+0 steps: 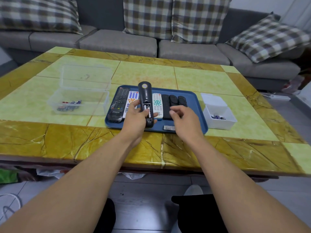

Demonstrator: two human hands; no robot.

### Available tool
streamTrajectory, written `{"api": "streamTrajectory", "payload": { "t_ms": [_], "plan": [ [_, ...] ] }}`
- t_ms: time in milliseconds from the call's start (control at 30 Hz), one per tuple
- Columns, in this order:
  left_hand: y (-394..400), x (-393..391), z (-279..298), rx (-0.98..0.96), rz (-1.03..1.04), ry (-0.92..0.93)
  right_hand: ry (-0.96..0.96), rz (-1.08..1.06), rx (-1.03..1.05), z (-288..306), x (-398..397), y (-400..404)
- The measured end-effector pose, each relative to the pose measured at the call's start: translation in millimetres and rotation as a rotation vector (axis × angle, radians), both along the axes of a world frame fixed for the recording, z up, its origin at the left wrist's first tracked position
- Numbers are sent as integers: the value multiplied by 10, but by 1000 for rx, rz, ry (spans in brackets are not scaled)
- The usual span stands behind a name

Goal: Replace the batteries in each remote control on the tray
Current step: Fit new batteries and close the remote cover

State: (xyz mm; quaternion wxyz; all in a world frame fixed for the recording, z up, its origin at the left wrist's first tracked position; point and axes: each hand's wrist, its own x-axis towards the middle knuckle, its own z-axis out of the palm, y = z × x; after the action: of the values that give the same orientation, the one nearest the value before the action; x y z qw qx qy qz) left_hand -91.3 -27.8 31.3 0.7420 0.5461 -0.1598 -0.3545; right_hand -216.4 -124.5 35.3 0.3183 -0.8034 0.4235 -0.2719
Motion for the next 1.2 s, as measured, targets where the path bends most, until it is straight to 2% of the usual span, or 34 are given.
{"api": "streamTrajectory", "payload": {
  "t_ms": [100,300,500,567,667,733,800,933,1067,1200],
  "plan": [
    [16,52,-15,-10,-9,79,180,-83,-58,-142,-75,-153],
    [67,71,-28,-16,-3,69,490,-49,-78,-221,-18,-161],
    [93,100,-21,-13,4,52,546,-68,-21,-159,12,-165],
    [97,126,-13,-12,3,88,503,-57,-54,-159,5,-155],
    [105,168,-25,6,5,126,204,-27,-65,-94,26,-84],
    [105,191,-41,36,9,116,-42,43,31,-7,58,-3],
    [99,199,-43,61,8,95,-195,147,159,72,64,98],
    [87,195,-50,65,-5,75,-187,263,131,109,59,206],
    [89,142,-46,49,-75,68,-294,319,179,134,92,266],
    [96,89,-34,32,-145,82,-238,370,150,82,117,263]
  ]
}}
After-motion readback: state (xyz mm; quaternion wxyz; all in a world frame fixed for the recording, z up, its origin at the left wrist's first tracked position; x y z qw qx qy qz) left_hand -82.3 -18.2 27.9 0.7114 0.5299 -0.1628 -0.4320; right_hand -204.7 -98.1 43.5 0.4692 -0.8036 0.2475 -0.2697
